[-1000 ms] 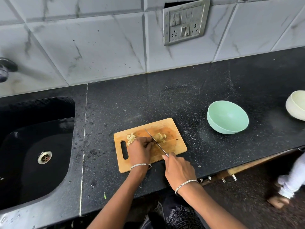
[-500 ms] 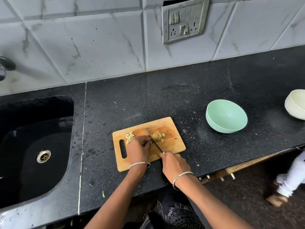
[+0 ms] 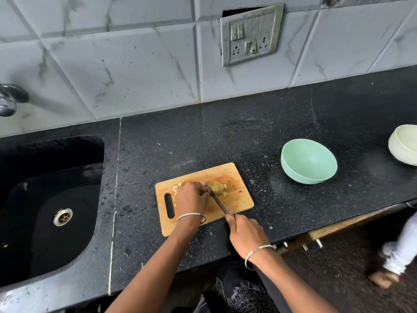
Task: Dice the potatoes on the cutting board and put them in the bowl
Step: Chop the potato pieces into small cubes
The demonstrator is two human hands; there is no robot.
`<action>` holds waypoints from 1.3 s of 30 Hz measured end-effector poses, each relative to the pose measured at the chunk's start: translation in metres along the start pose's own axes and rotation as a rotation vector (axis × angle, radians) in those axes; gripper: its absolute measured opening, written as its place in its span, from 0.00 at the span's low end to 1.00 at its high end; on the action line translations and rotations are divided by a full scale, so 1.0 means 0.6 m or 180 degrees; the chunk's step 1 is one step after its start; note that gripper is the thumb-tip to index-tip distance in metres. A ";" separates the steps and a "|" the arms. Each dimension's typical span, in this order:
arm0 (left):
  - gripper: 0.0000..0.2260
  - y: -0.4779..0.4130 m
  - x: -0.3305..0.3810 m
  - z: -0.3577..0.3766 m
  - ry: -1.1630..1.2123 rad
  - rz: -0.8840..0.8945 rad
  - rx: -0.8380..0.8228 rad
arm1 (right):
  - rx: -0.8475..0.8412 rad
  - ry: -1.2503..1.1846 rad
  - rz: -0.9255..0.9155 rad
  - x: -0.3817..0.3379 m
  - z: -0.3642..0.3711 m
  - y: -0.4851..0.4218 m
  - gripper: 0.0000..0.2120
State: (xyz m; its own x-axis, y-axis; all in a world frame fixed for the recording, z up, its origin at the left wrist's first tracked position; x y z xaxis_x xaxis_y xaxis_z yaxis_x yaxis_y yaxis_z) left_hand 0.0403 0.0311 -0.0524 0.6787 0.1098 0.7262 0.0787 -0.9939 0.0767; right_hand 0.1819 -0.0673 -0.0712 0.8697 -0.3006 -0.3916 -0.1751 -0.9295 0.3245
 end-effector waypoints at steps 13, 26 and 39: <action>0.08 -0.018 0.013 -0.005 -0.0479 0.0111 -0.0270 | -0.0116 -0.0279 0.0074 -0.003 -0.011 -0.016 0.22; 0.03 -0.010 0.012 -0.007 -0.0345 0.0016 -0.0169 | 0.0330 0.0231 -0.0199 -0.013 -0.020 0.001 0.20; 0.05 -0.017 0.001 -0.003 -0.0018 -0.0337 -0.0178 | -0.0329 0.0295 -0.0285 0.009 -0.035 -0.037 0.23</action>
State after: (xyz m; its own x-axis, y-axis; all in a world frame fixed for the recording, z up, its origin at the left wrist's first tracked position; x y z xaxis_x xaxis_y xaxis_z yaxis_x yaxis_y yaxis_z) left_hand 0.0386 0.0416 -0.0518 0.6728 0.2142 0.7081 0.1095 -0.9755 0.1909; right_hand 0.2002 -0.0439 -0.0622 0.9194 -0.1920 -0.3433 -0.0508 -0.9234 0.3805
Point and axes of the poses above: each hand's wrist, its own y-axis away from the middle knuckle, its own z-axis out of the palm, x = y × z, the point moved 4 cm from there along -y, towards the middle knuckle, and after that the axes turned 5 degrees about y, right-handed, at the moved point
